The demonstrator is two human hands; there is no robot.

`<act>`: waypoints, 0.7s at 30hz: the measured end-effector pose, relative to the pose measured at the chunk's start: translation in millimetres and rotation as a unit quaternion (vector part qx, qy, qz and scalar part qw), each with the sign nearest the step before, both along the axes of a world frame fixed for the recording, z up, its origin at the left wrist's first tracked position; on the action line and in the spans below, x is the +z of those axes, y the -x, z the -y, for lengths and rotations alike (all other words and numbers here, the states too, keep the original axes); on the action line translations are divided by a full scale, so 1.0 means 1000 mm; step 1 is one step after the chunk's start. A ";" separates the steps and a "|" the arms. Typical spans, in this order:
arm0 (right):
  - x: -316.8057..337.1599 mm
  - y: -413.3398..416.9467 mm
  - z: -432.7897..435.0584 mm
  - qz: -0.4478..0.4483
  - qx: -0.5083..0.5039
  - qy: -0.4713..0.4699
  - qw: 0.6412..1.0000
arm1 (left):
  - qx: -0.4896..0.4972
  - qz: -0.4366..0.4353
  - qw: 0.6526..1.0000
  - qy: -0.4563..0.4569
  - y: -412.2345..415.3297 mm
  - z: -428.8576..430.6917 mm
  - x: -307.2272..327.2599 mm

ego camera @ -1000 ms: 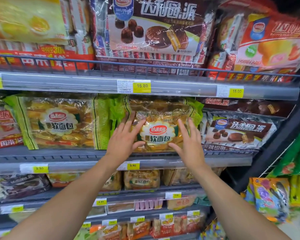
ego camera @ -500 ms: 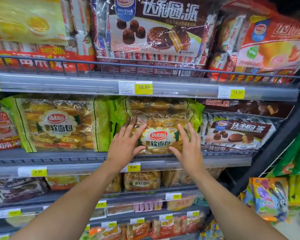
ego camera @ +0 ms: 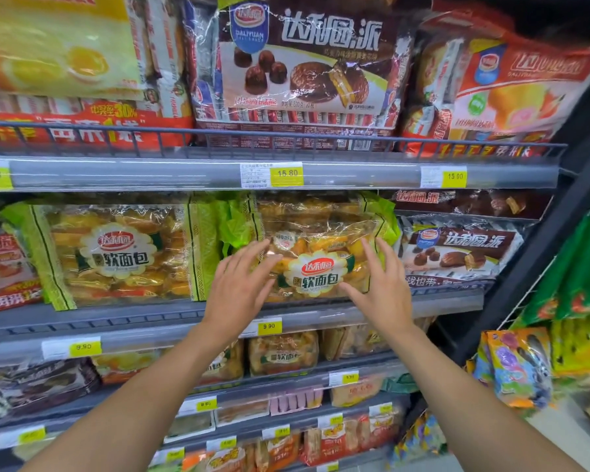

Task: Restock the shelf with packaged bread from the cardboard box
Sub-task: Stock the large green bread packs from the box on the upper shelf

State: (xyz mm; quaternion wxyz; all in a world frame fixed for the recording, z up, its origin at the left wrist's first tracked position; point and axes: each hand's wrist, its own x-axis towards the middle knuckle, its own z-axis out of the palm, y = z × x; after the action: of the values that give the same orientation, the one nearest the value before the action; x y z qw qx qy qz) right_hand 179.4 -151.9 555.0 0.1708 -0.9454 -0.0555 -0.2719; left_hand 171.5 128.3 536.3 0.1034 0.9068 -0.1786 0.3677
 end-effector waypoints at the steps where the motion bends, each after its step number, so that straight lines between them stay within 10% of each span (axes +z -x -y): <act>1: 0.000 0.003 0.000 -0.003 -0.001 0.001 1.000 | -0.008 0.004 1.000 0.016 0.003 -0.001 0.001; 21: -0.017 0.105 -0.035 -0.075 0.087 0.054 0.992 | 0.160 -0.150 0.976 -0.015 0.158 -0.054 -0.017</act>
State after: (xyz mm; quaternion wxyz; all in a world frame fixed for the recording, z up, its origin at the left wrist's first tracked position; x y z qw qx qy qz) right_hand 73.9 -116.9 537.5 0.1459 -0.9627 -0.1388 -0.1807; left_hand 13.9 182.3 519.0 0.0553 0.9699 -0.0194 0.2362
